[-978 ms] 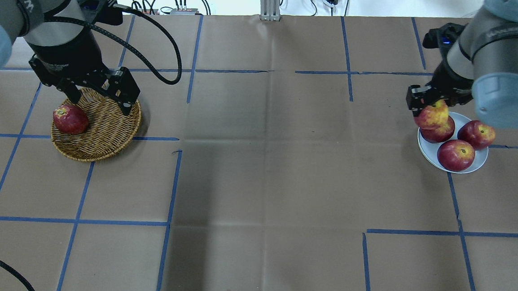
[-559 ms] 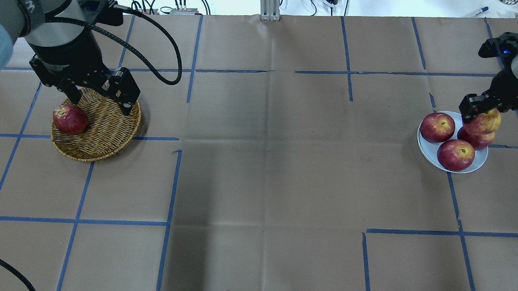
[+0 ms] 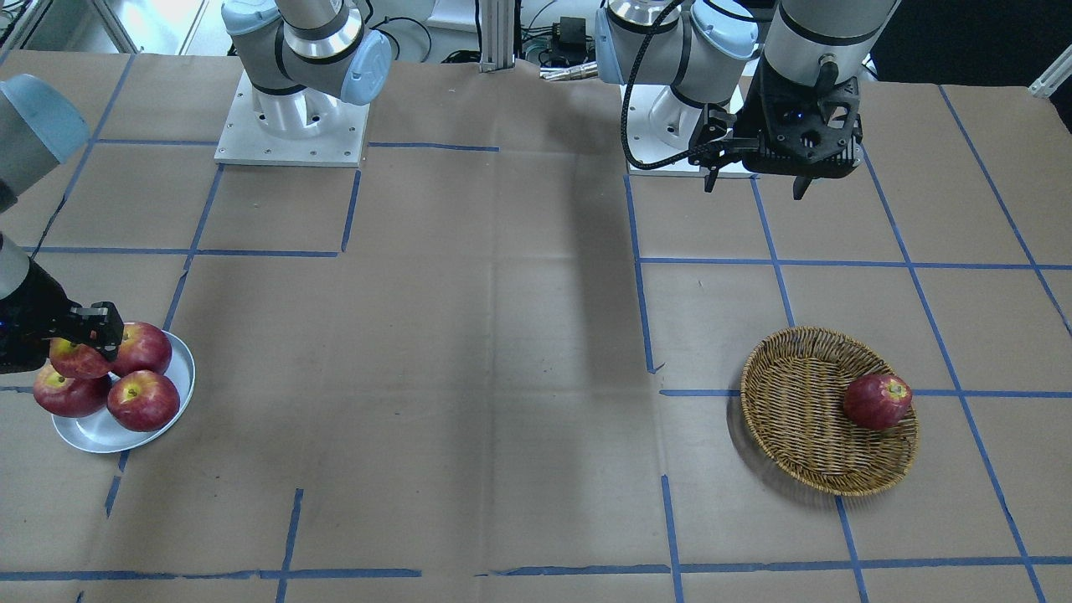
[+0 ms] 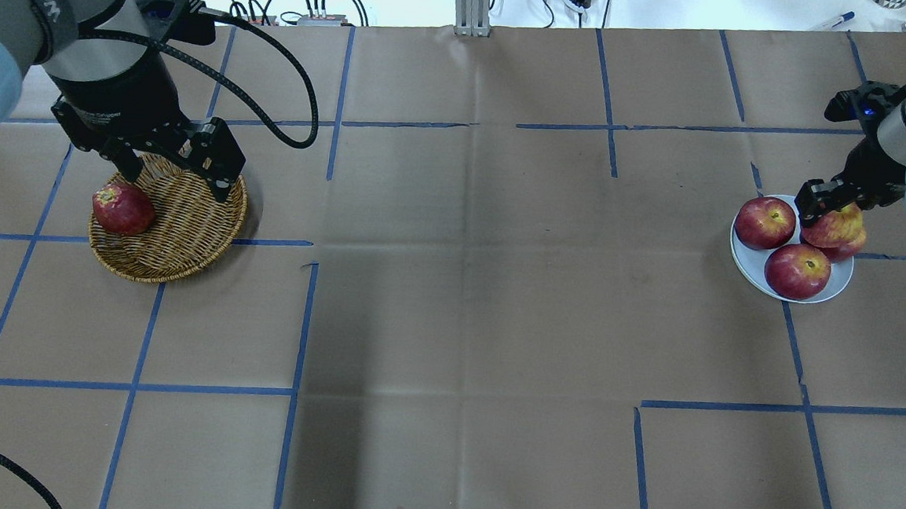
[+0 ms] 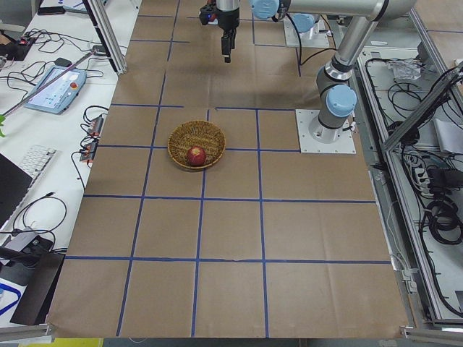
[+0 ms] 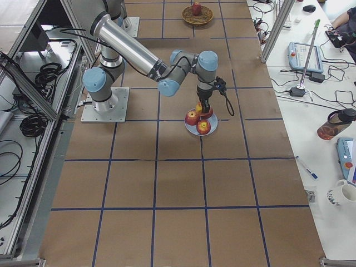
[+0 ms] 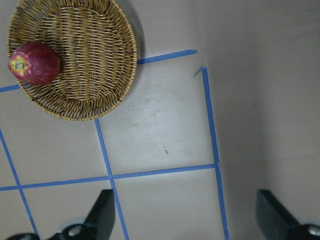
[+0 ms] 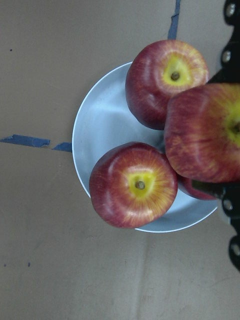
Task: Transfer apple from basket to plate
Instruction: 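Carry the apple with the right gripper onto the blue plate, then open the right gripper and raise it away from the plate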
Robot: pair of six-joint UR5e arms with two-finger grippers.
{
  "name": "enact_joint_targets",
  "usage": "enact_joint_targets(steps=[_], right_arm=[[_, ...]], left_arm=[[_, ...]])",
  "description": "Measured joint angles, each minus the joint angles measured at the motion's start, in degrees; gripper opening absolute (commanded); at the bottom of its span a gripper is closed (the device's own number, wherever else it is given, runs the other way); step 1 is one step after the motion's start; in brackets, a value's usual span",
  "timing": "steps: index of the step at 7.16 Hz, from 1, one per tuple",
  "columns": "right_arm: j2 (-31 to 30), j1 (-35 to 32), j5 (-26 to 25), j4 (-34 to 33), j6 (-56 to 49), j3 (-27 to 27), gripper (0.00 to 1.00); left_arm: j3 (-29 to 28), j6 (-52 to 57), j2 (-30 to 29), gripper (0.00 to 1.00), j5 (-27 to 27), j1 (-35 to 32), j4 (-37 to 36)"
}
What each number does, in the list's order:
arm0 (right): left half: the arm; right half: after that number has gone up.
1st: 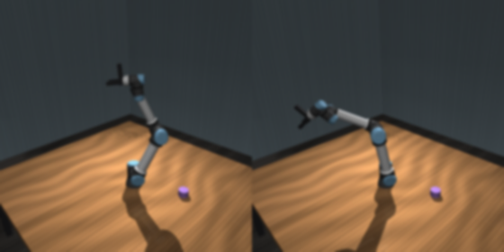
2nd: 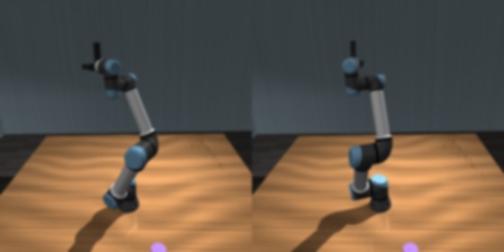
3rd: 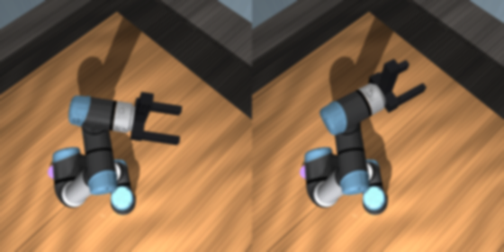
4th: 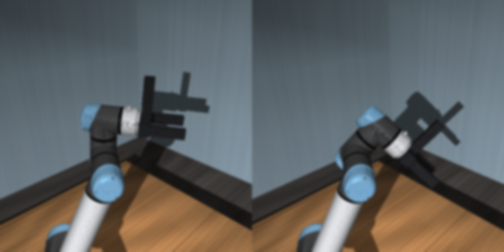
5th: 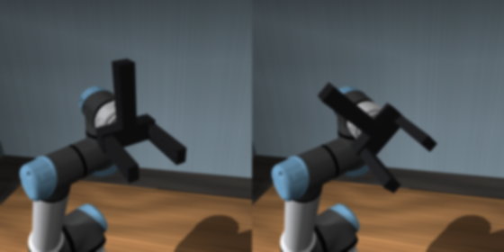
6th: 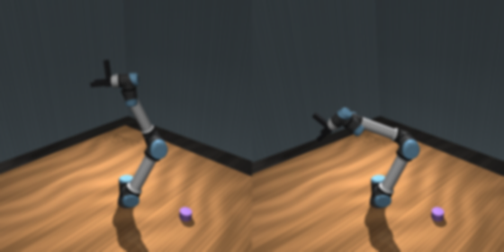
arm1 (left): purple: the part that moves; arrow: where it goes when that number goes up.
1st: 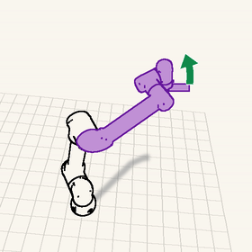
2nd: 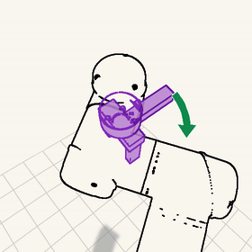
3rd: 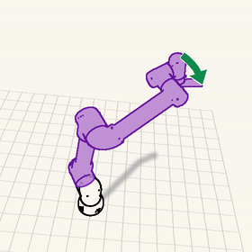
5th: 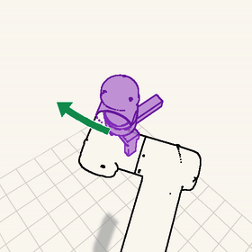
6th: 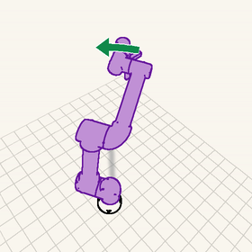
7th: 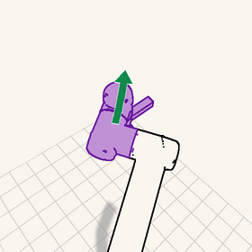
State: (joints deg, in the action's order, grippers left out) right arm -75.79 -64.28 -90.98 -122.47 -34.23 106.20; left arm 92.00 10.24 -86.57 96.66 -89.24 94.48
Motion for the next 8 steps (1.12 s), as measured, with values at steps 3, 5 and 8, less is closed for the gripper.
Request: enact_joint_targets(steps=[3, 5, 8], right_arm=[[0.3, 1.6, 0.0, 0.0, 0.0, 1.1, 1.0], [-0.2, 1.7, 0.1, 0.0, 0.2, 0.8, 1.0], [-1.0, 1.2, 1.1, 0.2, 0.5, -0.6, 1.0]], left_arm=[[-0.4, 0.0, -0.3, 0.99, -0.1, -0.1, 0.0], [-0.4, 0.0, -0.4, 0.99, -0.2, -0.1, 0.0], [-0.6, 0.0, -0.6, 0.99, -0.2, -0.1, 0.0]])
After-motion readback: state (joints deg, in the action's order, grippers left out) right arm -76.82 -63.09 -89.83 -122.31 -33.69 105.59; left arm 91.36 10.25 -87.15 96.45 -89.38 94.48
